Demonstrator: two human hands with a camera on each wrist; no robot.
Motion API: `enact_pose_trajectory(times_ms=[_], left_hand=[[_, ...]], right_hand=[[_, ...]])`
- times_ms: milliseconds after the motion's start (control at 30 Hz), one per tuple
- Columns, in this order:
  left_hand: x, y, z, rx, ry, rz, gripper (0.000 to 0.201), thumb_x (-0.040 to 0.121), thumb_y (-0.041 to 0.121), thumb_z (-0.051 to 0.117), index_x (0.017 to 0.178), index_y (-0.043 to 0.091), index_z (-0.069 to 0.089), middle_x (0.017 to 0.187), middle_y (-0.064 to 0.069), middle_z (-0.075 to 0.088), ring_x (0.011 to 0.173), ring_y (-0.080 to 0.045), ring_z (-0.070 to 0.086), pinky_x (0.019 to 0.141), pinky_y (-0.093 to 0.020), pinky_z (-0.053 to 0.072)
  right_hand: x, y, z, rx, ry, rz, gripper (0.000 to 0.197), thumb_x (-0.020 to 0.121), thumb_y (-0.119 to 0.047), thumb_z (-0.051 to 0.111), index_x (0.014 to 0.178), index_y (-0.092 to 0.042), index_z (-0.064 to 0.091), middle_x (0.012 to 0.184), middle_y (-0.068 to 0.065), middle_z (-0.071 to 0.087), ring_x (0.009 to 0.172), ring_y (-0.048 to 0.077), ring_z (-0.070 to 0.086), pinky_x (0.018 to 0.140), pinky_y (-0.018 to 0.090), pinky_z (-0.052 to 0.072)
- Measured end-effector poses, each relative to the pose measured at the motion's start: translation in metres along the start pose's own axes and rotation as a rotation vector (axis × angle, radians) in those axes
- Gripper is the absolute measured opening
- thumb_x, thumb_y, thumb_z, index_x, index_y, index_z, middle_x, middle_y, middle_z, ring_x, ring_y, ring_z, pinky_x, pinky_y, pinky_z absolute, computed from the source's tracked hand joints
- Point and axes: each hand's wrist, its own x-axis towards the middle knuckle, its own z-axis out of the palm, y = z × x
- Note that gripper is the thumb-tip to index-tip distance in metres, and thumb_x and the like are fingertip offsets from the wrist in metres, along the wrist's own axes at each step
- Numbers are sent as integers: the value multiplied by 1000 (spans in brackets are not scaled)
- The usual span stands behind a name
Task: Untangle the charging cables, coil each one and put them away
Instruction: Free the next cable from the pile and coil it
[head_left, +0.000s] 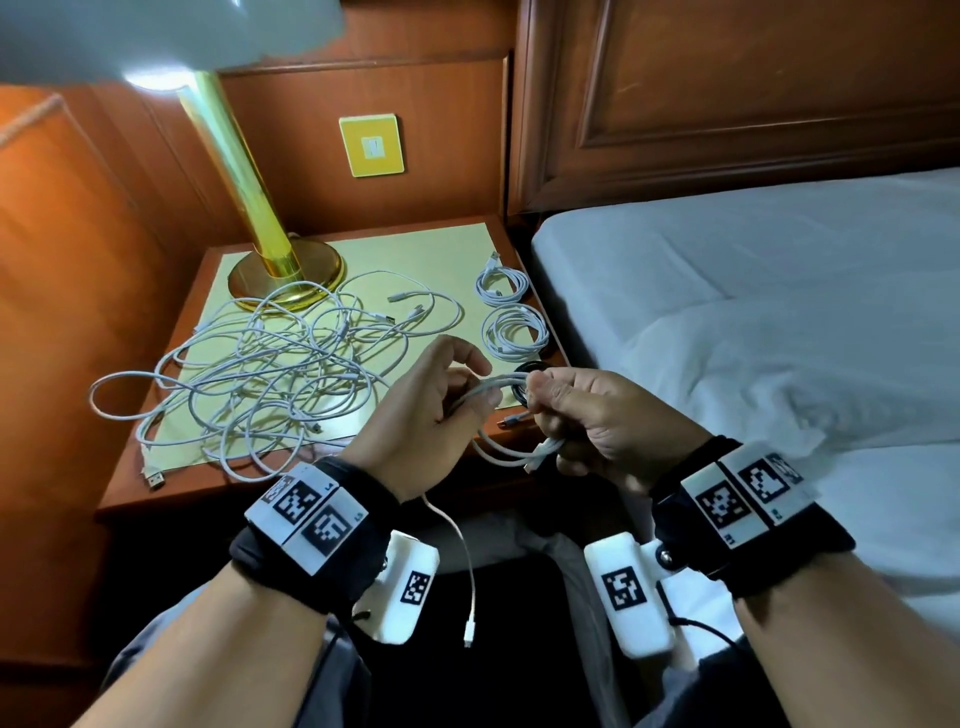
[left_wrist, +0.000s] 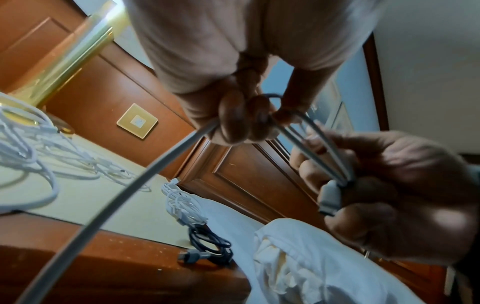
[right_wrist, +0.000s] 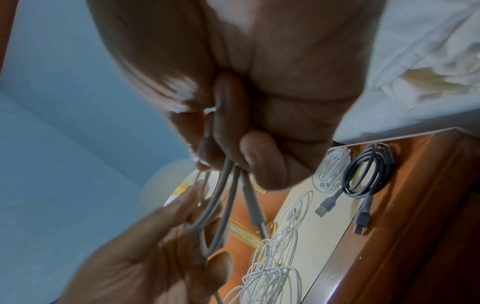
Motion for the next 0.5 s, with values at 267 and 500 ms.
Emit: enact_pose_trajectory(times_ms=[267,500], left_hand=[[1,2,0,32,-37,-4,43,83,10,56,124,25,53,100,10,70,92,-25,65,82,-50,53],[4,-3,-3,34,37,-28,33,96,6,63,123,25,65,98,9,76,95,-11,71,73,-21,52]], right_hand=[[2,2,4,-34,94,-2,35,107,-32,39,83,-10,53,52,-5,36,39,8,33,42,24,26],[1,1,1,-19,63,6,32,108,-25,36,90,-8,57,57,-1,40,39,9,21,43,25,23]])
